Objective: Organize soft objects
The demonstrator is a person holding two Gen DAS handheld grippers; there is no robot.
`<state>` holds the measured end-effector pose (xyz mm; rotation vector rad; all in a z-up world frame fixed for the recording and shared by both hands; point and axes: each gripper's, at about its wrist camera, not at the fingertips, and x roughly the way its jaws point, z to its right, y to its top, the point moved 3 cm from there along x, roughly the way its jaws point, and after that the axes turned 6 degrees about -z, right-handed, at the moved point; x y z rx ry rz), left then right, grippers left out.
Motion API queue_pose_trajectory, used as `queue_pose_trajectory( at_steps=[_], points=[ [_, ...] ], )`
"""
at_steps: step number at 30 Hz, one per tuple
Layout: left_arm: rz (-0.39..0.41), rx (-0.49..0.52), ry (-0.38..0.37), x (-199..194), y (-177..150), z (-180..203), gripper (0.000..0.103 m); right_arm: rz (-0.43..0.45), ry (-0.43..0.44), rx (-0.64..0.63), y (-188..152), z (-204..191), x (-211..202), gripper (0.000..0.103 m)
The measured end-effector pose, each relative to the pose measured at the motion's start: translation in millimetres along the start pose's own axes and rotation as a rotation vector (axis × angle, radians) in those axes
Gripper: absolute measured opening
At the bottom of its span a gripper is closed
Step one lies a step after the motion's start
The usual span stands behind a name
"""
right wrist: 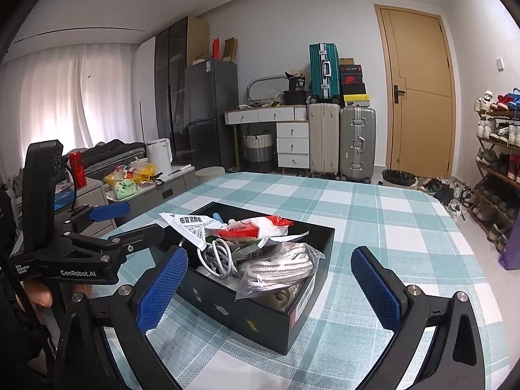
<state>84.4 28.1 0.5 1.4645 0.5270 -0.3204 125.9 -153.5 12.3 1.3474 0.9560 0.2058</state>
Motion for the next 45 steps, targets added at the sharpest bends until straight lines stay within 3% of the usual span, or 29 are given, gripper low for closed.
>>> queue_pose_trajectory(
  at_steps=[45],
  points=[
    [0.008,0.014,0.002,-0.1,-0.6,4.9,0.103,0.002,-0.004,0.0,-0.3,-1.1,-1.4,0.102]
  ],
)
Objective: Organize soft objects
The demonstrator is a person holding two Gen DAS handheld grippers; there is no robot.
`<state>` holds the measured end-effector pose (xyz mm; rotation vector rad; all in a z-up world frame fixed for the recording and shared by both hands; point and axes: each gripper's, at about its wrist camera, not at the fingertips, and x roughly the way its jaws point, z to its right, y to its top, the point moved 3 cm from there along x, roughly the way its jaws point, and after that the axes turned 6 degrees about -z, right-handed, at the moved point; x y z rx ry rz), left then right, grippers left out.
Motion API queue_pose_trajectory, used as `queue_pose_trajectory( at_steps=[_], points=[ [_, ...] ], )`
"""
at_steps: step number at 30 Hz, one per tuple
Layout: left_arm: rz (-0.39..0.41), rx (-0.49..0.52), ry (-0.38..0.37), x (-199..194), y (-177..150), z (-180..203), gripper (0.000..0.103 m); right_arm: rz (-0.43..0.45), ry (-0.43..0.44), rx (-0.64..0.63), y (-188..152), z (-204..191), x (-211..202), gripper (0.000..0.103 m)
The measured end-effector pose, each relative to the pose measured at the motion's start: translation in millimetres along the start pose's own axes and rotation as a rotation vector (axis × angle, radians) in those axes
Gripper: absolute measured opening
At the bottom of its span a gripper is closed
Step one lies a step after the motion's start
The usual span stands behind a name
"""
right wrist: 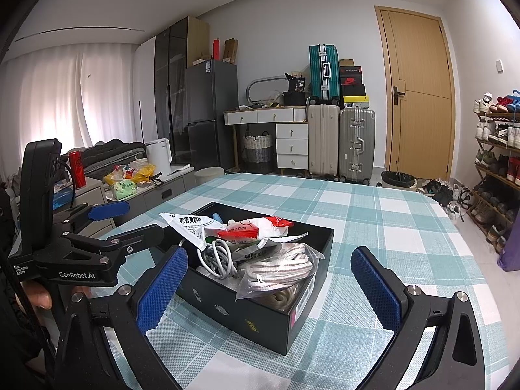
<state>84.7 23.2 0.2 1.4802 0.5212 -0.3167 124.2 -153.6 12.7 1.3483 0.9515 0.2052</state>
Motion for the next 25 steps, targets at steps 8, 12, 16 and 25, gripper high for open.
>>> queue_pose_trajectory(
  at_steps=[8,12,16,25],
  points=[
    [-0.005,-0.01,0.001,0.6,-1.8,-1.7,0.103,-0.001,0.0,-0.001,0.1,-0.1,0.1,0.102],
    [-0.002,-0.01,0.004,-0.7,-2.3,-2.4,0.103,0.001,-0.001,0.0,0.0,-0.3,-0.5,0.102],
    [-0.003,-0.013,0.006,-1.3,-2.6,-3.3,0.103,0.002,0.0,-0.001,-0.5,-0.2,0.3,0.102],
    [0.001,-0.014,0.004,-3.4,-2.0,-5.0,0.103,0.002,-0.001,0.0,-0.7,0.0,0.4,0.102]
  ],
)
